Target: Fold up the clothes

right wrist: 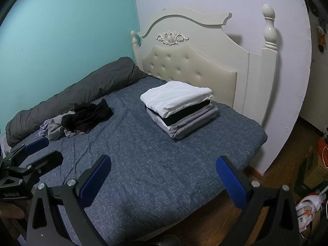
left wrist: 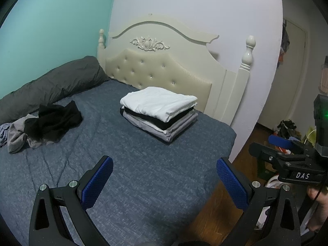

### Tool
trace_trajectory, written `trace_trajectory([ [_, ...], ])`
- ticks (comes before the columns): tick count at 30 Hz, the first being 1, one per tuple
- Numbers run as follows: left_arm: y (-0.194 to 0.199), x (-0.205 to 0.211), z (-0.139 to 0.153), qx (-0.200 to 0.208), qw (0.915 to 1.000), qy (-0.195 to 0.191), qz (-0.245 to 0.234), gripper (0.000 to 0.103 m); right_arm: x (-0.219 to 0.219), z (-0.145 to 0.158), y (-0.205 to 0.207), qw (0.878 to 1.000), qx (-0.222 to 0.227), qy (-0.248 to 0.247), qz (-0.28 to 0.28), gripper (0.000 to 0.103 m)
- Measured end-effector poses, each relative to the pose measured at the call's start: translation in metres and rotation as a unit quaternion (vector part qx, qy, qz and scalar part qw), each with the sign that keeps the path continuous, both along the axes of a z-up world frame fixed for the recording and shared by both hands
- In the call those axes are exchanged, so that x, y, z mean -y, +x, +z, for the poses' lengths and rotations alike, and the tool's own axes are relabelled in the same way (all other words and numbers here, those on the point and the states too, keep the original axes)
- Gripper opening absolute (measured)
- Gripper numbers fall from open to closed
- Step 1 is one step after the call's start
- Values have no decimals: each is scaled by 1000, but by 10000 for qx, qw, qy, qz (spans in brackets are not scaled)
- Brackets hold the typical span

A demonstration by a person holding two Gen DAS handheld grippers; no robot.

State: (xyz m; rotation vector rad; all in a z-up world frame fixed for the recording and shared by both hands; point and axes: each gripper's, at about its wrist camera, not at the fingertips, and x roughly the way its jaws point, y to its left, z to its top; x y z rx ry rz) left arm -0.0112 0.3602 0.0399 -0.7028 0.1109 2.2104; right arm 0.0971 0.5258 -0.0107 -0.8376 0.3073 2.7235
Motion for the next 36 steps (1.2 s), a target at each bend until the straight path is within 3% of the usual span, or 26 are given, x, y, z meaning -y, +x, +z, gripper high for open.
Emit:
trace_trajectory([
  [36,-1,2,1,-3,10000,-15,8,103,0,0,0,10000,20,-4,30,103],
])
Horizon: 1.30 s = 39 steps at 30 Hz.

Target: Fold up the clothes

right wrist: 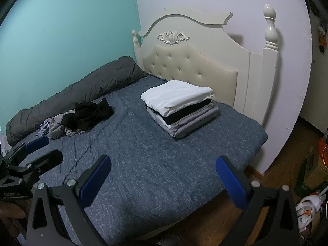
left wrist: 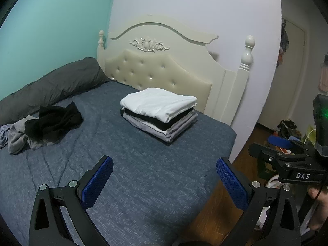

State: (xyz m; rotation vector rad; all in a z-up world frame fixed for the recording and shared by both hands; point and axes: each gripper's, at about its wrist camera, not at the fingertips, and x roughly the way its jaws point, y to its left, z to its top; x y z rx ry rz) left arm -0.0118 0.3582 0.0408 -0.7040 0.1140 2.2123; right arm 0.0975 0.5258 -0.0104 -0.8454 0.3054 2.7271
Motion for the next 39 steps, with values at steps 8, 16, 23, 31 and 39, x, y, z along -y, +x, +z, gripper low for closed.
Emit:
trace_trajectory([
  [8,0,1,0,56,10000,-5,-19,103,0,0,1,10000,-10,-5,6,103],
  [16,0,-1,-1,71,10000,-28,-60,103,-1,-1,1,10000,-5,-22,2,103],
  [23,0,-1,-3,69,10000,-33,-25,103,0,0,2,10000,-12,2,-15,103],
  [31,1,1,-3,57,10000,-25,-16,103,0,-1,3,10000,-4,-14,-9,103],
  [39,0,2,-4,81,10000,-5,15,103,0,-1,3,10000,-18,-28,-21,103],
])
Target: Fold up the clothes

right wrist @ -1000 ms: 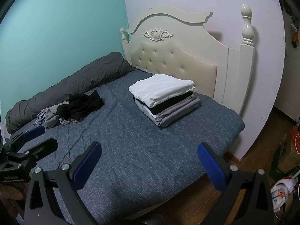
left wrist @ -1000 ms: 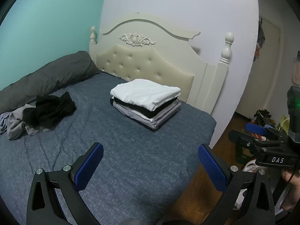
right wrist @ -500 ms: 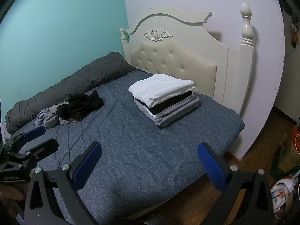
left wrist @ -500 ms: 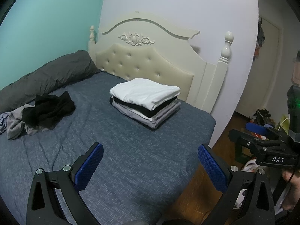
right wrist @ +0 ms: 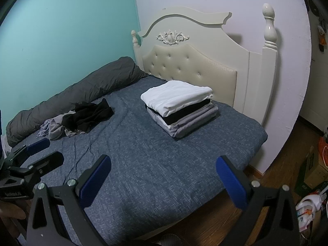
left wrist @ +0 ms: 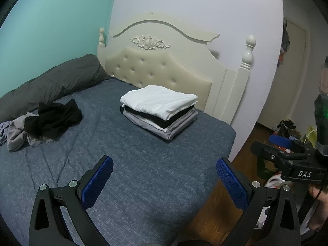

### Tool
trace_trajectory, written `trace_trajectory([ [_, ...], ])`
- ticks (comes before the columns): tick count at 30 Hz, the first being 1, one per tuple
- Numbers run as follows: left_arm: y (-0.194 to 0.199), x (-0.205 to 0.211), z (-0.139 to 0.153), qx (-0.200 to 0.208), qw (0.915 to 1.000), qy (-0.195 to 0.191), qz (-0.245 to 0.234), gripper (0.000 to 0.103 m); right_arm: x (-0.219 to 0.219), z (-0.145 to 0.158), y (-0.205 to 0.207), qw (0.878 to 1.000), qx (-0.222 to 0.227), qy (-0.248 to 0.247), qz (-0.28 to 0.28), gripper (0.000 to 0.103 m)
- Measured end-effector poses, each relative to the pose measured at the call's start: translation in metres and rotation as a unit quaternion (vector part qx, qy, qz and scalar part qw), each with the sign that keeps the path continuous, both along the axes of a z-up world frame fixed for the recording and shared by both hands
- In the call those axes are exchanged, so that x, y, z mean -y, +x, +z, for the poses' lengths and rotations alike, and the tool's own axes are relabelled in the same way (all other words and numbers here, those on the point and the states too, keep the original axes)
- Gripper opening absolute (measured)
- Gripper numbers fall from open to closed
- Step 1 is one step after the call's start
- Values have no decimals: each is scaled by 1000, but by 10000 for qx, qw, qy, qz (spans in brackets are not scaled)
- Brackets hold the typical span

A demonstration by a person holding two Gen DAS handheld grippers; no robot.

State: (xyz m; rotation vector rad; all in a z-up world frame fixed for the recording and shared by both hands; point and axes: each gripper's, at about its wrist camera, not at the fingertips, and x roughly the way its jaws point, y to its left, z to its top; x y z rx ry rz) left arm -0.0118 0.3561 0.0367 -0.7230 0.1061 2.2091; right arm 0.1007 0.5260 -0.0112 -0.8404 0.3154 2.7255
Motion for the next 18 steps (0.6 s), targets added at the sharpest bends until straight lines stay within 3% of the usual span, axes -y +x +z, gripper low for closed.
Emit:
trace_trajectory([
  [18,0,1,0,-9,10000,23,0,103,-2,0,-1,10000,8,-22,-6,103],
])
